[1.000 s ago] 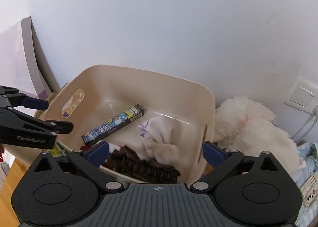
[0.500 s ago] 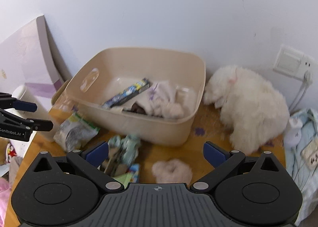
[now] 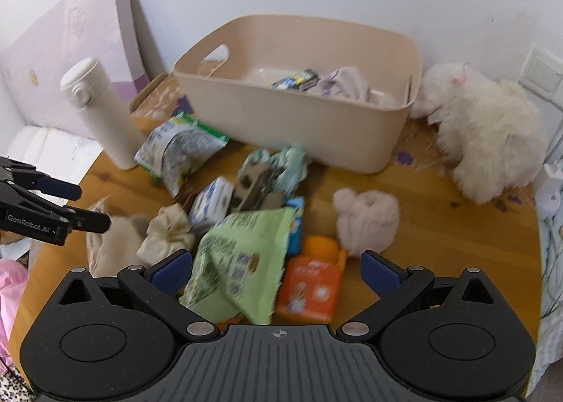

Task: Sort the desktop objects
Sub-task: 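Withdraw both tools from the basket back over the table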

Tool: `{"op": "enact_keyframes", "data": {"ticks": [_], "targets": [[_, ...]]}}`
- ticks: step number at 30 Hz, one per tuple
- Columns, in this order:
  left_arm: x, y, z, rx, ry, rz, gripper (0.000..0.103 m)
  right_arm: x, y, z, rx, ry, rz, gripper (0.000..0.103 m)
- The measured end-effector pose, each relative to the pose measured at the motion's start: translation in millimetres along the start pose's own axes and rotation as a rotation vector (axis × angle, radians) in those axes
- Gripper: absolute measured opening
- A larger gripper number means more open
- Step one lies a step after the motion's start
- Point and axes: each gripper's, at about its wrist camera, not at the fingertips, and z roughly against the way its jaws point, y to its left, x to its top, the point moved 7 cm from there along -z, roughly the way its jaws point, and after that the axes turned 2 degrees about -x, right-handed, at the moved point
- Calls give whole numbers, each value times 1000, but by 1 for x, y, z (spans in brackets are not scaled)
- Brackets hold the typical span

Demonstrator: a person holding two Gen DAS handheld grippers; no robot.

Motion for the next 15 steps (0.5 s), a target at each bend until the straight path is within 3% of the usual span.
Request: {"op": "enact_keyframes", "data": {"ticks": [15], "targets": [[-35, -7, -37, 3, 91, 74, 75, -8, 27, -37, -8, 35, 8, 103]]}}
